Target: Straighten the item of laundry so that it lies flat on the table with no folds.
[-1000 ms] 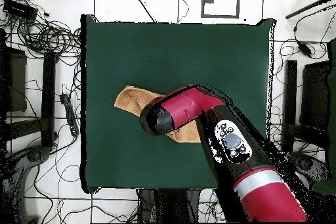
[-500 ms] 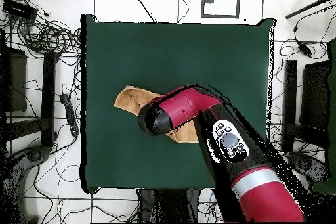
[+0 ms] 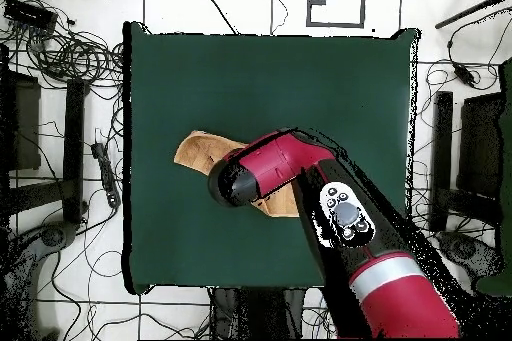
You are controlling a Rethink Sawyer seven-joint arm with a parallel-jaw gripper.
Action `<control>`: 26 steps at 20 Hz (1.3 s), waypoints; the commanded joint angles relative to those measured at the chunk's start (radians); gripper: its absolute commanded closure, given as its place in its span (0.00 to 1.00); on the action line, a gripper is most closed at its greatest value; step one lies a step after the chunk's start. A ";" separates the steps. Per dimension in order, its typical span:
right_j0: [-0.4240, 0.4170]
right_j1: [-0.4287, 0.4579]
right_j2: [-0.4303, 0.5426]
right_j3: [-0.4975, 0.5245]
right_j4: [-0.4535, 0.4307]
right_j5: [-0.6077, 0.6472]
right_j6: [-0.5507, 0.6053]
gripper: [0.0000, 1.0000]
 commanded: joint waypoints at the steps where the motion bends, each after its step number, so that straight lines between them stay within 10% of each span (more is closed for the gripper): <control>1: 0.052 0.072 0.016 -0.020 -0.066 0.000 -0.112 0.00; 26: 0.033 0.136 0.033 -0.060 -0.058 -0.003 -0.120 0.00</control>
